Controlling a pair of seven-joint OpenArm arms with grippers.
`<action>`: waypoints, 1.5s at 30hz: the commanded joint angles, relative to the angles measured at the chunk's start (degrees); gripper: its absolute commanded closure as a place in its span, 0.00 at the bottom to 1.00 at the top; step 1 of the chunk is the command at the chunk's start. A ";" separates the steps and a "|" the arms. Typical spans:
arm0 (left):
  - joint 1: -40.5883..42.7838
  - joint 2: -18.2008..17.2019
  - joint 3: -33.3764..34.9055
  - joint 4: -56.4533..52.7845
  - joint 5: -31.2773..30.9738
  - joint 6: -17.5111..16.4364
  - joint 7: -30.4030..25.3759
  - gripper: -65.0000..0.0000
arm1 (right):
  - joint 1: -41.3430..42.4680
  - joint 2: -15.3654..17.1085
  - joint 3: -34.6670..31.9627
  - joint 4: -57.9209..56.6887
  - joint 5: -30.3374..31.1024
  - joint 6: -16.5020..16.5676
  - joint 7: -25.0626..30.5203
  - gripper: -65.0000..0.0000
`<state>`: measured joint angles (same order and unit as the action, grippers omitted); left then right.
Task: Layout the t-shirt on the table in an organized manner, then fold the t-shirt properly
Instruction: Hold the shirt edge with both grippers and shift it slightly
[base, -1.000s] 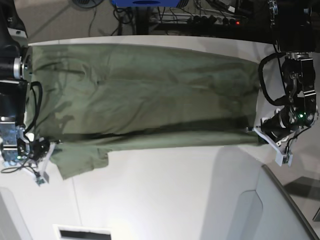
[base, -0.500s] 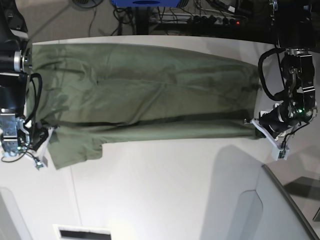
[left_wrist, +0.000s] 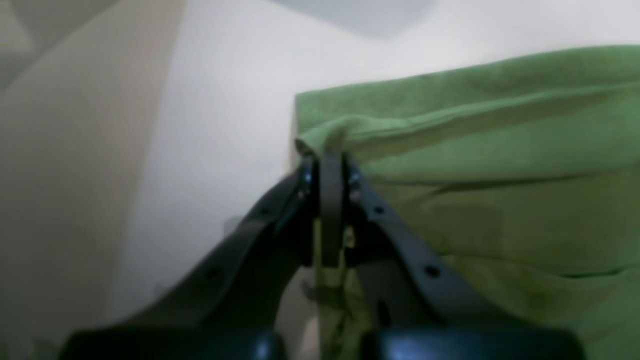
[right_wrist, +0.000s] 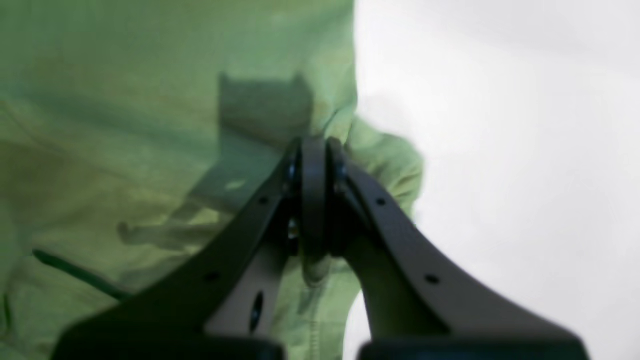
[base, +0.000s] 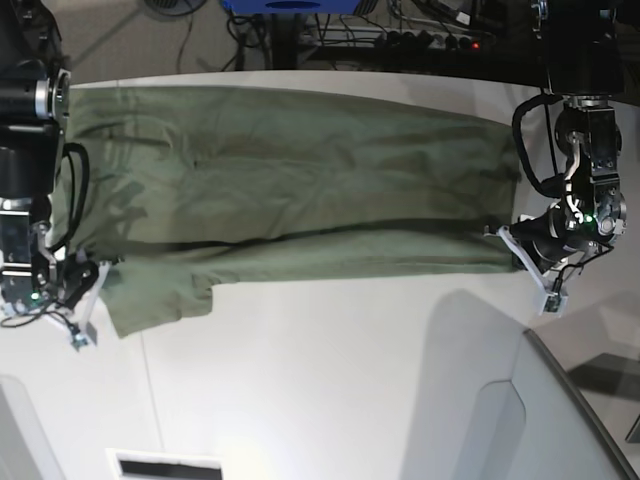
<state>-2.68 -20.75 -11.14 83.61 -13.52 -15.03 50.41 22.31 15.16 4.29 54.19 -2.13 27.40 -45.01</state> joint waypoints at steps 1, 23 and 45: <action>-0.88 -0.65 -0.34 0.91 -0.33 0.30 -0.87 1.00 | 0.51 0.80 1.64 1.59 -0.20 -0.36 -0.74 1.00; 0.61 -0.57 -0.25 1.00 -0.24 0.30 -2.54 1.00 | -7.05 -2.54 7.18 8.53 -0.29 -0.36 -5.49 0.81; 1.31 -0.65 -0.51 1.44 -0.24 0.30 -2.54 1.00 | 12.73 0.36 7.62 -26.99 -0.55 -0.36 18.68 0.45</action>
<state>-0.75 -20.36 -11.20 84.01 -13.67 -15.03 48.71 32.77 15.11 11.77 26.28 -3.31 26.59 -27.31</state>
